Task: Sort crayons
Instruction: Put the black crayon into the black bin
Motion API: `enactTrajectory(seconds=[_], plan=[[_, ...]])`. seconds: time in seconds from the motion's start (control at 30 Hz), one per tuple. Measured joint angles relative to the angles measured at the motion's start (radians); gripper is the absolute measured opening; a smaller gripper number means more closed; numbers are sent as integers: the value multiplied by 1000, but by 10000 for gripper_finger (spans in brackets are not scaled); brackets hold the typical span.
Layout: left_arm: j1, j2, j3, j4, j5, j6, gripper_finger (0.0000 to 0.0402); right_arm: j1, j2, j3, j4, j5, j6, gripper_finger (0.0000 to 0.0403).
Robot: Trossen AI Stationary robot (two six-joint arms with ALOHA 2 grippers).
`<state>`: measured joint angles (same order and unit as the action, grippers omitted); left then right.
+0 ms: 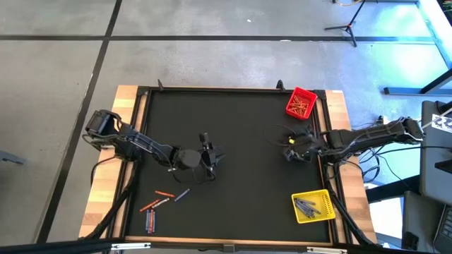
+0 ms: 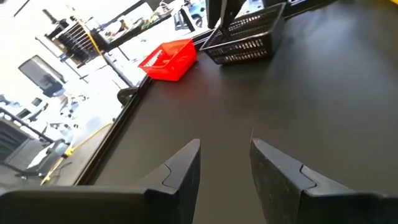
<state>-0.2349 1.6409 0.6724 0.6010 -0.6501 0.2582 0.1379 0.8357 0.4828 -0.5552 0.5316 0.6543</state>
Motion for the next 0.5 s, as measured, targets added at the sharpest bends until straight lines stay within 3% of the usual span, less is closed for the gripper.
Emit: enactTrajectory(seconds=[0.27,0.5], plan=[[-84,-102,0,-20,-83,-21,131,45,46,0,388,29,-236,172],[-127,-287,0,-288,-86,-208,131,106,209,0,727,76,-444,172]])
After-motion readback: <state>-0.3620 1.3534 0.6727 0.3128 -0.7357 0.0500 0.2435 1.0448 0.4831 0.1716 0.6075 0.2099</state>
